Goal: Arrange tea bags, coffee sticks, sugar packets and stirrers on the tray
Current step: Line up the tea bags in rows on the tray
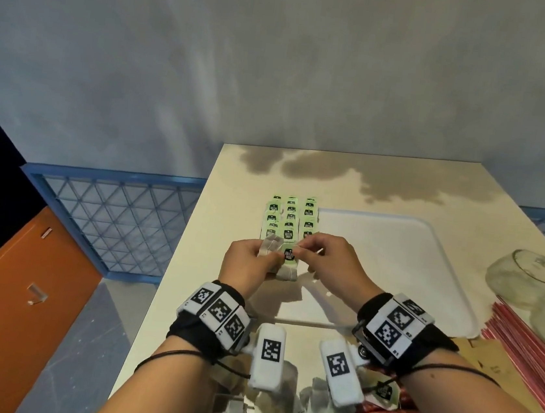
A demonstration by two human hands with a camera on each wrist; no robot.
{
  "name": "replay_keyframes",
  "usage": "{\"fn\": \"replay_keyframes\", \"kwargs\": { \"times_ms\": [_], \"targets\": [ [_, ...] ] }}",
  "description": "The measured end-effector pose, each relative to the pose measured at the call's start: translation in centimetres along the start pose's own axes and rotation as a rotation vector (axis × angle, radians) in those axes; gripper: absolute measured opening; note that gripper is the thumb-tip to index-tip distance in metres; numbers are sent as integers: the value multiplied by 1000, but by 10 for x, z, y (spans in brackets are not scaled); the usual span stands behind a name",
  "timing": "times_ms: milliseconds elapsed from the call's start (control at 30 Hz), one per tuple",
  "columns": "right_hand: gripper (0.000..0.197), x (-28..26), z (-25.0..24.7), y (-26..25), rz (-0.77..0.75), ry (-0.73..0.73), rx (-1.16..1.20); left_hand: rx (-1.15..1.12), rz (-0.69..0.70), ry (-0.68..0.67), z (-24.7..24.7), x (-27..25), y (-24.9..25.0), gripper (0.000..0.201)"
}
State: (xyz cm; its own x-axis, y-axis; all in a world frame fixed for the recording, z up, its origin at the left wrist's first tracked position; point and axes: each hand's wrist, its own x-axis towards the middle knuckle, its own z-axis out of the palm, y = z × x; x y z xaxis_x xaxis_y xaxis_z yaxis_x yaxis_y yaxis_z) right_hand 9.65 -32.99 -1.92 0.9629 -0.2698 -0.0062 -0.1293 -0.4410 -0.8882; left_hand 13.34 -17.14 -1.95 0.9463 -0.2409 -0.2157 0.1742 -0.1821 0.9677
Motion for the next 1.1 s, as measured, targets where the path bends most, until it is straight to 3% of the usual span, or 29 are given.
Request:
{"fn": "replay_keyframes", "kwargs": {
  "times_ms": [133,300,467,667,900,1100],
  "targets": [
    [9,14,6,17,65,-89,-115,-155,-104,9,-12,5,-3,19],
    [10,39,7,29,36,5,-264,-191,-129,-1,-32,12,-2,21],
    [6,60,14,22,11,41,-256,-209,-204,44,-39,20,-5,17],
    [6,71,16,19,5,42,-321,-254,-250,-30,-37,14,-3,15],
    [15,49,8,10,4,94,-140,-122,-176,-87,-36,6,-6,18],
    [14,6,8,-5,-39,-92,100,-67,-103,-147,-18,-6,4,12]
  ]
}}
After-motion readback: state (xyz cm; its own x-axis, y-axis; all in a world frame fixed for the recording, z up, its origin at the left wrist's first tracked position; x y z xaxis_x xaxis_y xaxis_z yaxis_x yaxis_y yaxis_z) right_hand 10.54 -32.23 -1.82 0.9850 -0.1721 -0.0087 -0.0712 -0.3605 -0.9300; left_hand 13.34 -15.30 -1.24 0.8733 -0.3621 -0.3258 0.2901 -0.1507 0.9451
